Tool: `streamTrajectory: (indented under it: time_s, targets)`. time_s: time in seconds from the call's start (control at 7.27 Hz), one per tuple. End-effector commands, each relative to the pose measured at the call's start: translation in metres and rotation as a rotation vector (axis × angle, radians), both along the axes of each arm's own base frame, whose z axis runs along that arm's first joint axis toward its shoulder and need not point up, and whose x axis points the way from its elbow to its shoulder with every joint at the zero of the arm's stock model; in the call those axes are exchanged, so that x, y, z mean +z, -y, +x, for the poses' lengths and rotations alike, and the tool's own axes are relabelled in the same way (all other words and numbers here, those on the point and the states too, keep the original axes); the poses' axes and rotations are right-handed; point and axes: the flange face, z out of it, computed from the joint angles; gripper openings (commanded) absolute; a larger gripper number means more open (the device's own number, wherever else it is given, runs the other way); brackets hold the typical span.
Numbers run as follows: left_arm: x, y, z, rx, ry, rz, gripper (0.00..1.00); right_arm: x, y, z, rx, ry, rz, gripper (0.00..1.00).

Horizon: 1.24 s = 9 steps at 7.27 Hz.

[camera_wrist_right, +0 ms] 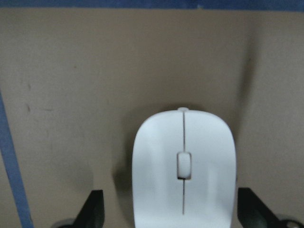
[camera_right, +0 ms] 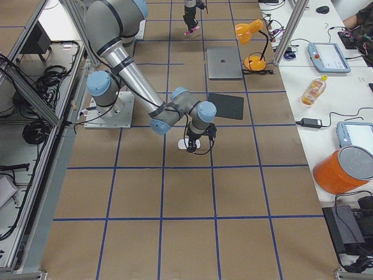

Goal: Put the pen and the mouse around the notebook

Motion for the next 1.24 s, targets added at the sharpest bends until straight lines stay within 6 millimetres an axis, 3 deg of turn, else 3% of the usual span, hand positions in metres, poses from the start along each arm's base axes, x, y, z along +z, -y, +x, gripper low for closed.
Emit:
streamTrajectory:
  time_s: [0.0, 0.28, 0.55, 0.83, 0.96, 1.1]
  targets:
    - [0.009, 0.0, -0.104, 0.314, -0.058, 0.074, 0.0, -0.001, 0.002, -0.001, 0.0, 0.001, -0.002, 0.9]
    - [-0.001, -0.002, -0.152, 0.579, -0.096, 0.122, 0.0, -0.002, 0.001, 0.0, -0.003, 0.002, 0.0, 0.77]
    - [-0.013, 0.007, -0.193, 0.651, -0.089, 0.136, 0.0, 0.001, 0.002, -0.002, -0.011, -0.003, -0.004, 0.59]
    - [-0.048, 0.006, -0.198, 0.677, -0.044, 0.187, 0.0, 0.005, 0.003, -0.002, -0.014, -0.008, -0.009, 0.44]
    - [-0.058, 0.006, -0.198, 0.676, -0.027, 0.197, 0.52, 0.007, 0.003, -0.002, -0.014, -0.009, -0.01, 0.43]
    - [-0.05, 0.008, -0.199, 0.652, -0.031, 0.174, 1.0, 0.021, 0.008, -0.001, -0.006, -0.027, -0.031, 0.43]
